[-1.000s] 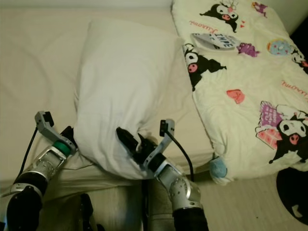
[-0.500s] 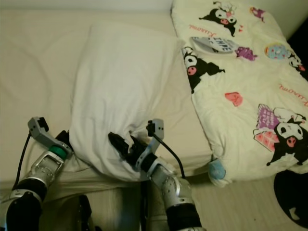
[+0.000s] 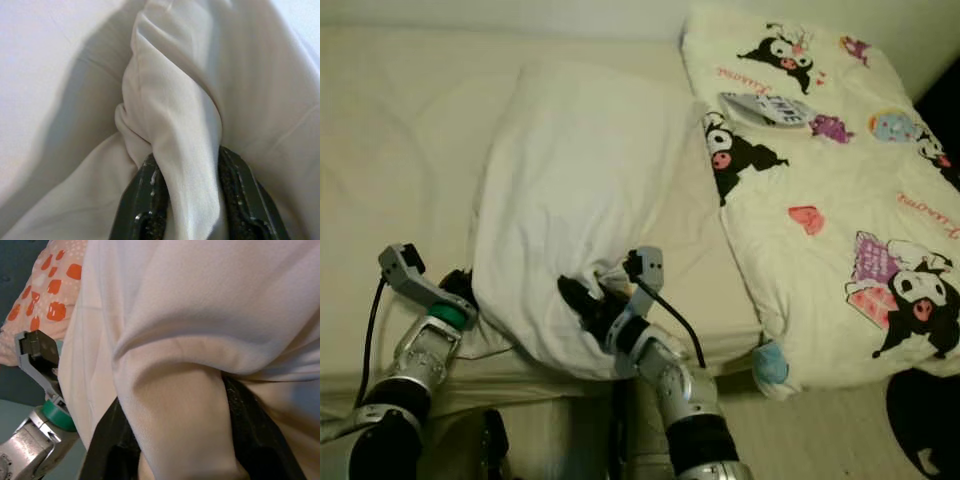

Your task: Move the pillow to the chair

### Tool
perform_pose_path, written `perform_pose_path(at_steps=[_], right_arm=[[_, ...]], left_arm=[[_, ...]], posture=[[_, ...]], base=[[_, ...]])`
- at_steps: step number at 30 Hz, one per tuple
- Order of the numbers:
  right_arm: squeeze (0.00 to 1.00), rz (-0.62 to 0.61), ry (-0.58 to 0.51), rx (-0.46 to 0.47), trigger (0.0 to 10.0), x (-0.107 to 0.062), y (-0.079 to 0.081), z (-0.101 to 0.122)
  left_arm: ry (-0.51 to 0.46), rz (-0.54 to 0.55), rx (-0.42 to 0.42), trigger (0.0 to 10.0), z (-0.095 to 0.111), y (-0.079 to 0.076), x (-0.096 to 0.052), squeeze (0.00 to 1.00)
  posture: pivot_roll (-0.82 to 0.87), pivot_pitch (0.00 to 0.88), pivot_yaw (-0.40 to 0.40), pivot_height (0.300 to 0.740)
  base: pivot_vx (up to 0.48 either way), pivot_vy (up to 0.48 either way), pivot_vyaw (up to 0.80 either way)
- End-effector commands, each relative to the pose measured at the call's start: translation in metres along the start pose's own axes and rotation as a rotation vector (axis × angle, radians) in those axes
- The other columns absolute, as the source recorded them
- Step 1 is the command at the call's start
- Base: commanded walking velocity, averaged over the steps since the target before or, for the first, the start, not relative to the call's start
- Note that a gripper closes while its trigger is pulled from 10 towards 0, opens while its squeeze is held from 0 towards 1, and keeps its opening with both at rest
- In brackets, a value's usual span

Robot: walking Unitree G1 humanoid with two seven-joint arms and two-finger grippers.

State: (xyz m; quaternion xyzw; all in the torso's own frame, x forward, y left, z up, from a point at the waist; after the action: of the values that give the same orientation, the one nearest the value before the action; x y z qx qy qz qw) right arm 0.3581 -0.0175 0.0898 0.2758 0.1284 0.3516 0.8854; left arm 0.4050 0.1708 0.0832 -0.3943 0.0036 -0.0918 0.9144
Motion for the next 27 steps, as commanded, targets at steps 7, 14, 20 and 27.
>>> perform_pose_path(at_steps=[7,14,20,27], right_arm=[[0.00,-0.001,-0.026,-0.009,0.0,0.007,0.001,0.007],[0.00,0.011,-0.045,-0.162,0.0,0.008,0.010,0.016],[0.00,-0.001,-0.214,-0.117,0.0,0.006,0.020,0.047],[0.00,-0.127,-0.273,-0.210,0.0,0.004,0.008,0.065]], left_arm=[[0.058,-0.060,0.049,0.0,-0.025,-0.022,0.001,0.00],[-0.040,-0.145,0.135,0.0,-0.008,-0.056,0.009,0.00],[-0.146,-0.252,0.193,0.0,0.014,-0.103,0.009,0.00],[-0.204,-0.269,0.227,0.0,0.025,-0.116,0.005,0.00]], posture=[[-0.02,0.055,0.006,0.585],[0.00,0.039,-0.001,0.585],[0.00,0.021,-0.014,0.585],[0.00,0.011,-0.014,0.585]], base=[[0.000,0.000,0.00],[0.000,0.000,0.00],[0.000,0.000,0.00],[0.000,0.000,0.00]])
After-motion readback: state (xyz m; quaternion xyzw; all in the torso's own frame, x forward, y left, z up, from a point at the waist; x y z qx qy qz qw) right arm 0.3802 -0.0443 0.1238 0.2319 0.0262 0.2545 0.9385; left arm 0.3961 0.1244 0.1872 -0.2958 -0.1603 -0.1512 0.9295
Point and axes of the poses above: a point about 5 cm out from each wrist's last joint towards the gripper, its own x axis pointing out of the wrist towards the gripper, its own z axis along the axis of the wrist's last joint, y = z × x, the point moved 6 cm from there along x, pointing out of the wrist towards the gripper, and after that the axes turned 3 degrees about -x, right-handed, at the moved point
